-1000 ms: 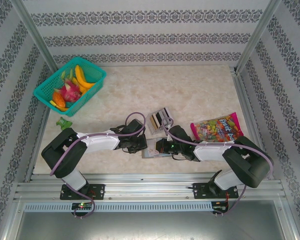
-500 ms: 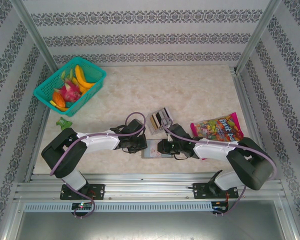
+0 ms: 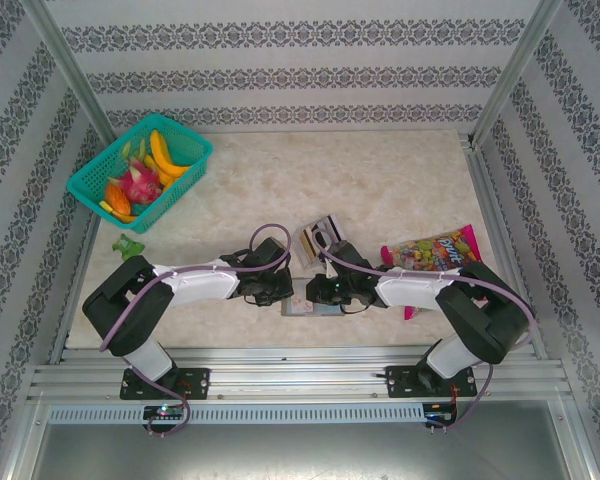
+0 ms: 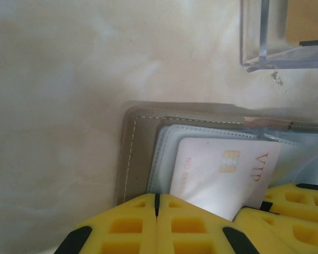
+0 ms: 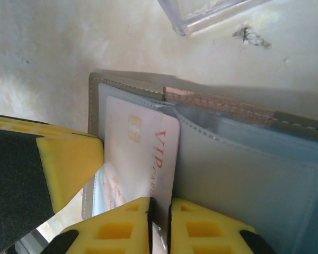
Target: Put the credit cards into the card holder
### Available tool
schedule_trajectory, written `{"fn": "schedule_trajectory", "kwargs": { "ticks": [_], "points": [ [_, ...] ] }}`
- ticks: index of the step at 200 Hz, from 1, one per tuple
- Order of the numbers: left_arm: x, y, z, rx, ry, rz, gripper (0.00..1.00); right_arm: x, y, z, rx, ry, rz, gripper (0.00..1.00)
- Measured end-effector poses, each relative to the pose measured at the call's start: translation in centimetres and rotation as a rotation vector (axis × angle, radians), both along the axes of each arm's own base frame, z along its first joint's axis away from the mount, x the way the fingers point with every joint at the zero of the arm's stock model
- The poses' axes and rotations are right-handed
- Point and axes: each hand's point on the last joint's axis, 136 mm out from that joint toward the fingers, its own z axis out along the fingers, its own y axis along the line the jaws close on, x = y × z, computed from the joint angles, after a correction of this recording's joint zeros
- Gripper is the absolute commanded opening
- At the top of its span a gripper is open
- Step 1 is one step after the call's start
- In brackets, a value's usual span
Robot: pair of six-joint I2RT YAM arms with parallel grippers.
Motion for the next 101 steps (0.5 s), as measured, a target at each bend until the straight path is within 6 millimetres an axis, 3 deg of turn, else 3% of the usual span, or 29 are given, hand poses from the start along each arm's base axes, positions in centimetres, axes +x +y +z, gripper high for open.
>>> {"fn": "schedule_trajectory", "kwargs": {
  "ticks": [63,101],
  "points": [
    [0.0,0.0,0.0,0.002,-0.003,0.001,0.07,-0.2,-0.9,1.2,-0.01,-0.014,0.009,0.16],
    [0.0,0.0,0.0,0.002,-0.003,0.001,0.07,-0.5,-0.8,0.6,-0.014,0.01,0.014,0.04]
  ]
}}
